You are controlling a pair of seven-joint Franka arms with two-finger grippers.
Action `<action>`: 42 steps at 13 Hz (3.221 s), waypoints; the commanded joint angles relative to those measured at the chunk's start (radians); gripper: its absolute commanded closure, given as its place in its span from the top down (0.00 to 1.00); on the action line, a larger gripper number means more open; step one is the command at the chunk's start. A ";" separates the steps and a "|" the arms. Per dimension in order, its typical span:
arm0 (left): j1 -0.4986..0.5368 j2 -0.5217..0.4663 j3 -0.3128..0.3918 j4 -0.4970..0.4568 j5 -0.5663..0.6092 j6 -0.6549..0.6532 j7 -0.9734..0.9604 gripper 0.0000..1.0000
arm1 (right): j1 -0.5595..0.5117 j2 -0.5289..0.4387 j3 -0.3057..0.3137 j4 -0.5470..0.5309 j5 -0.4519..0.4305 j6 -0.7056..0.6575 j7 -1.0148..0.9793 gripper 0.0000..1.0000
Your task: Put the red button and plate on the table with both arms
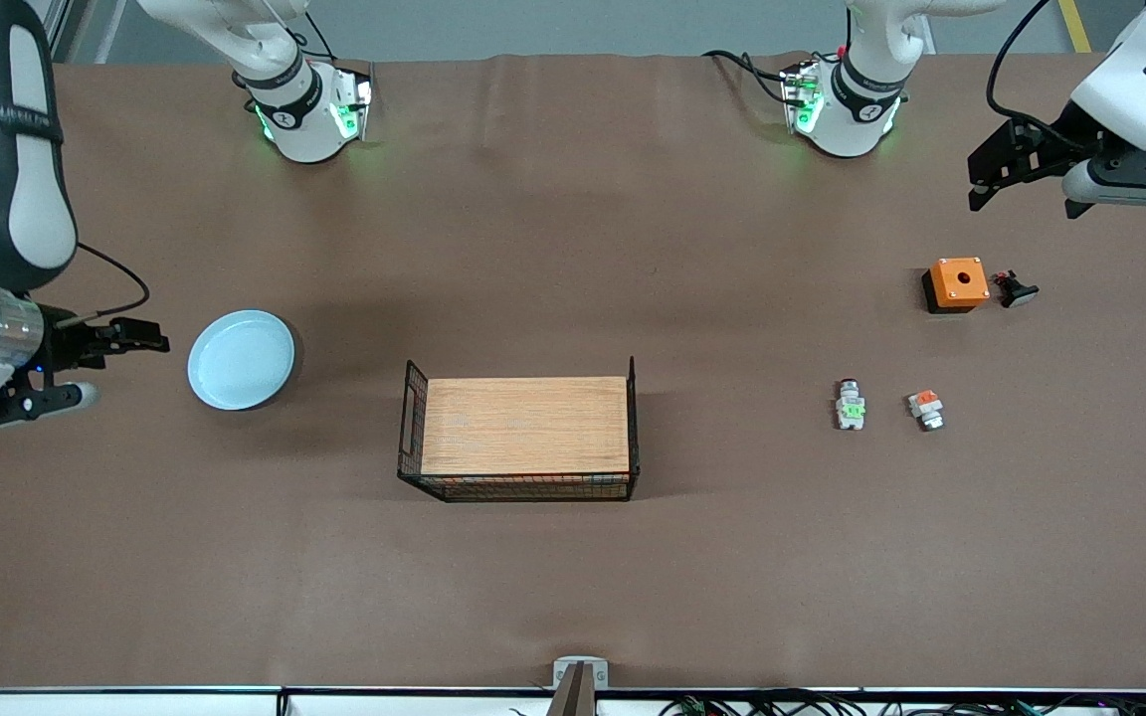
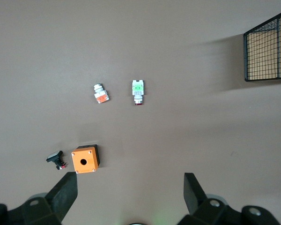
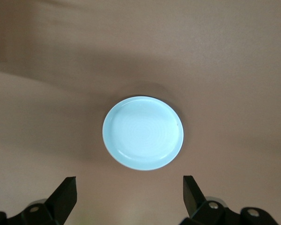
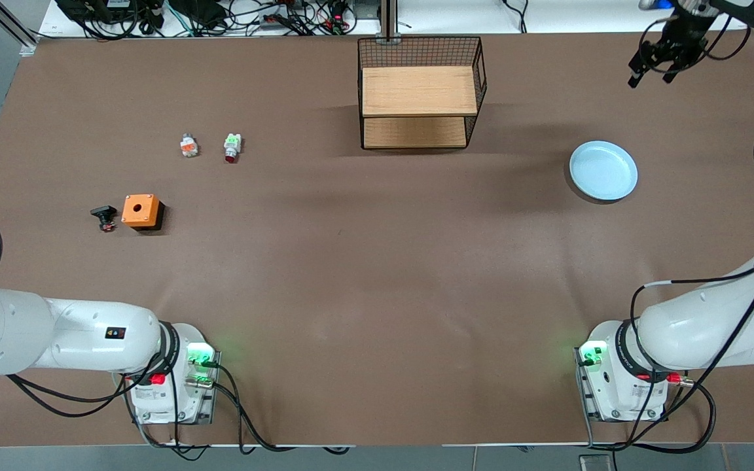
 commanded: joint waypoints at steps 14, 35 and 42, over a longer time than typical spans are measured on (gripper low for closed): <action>0.007 -0.021 -0.005 -0.019 0.001 0.008 0.004 1.00 | -0.132 -0.380 0.169 -0.006 -0.114 -0.272 0.219 1.00; 0.006 -0.025 -0.005 -0.025 0.003 0.007 0.014 1.00 | -0.121 -0.351 0.169 0.181 -0.114 -0.327 0.211 1.00; 0.006 -0.024 -0.007 -0.025 0.003 0.007 0.011 1.00 | -0.112 -0.349 0.171 0.182 -0.105 -0.329 0.209 1.00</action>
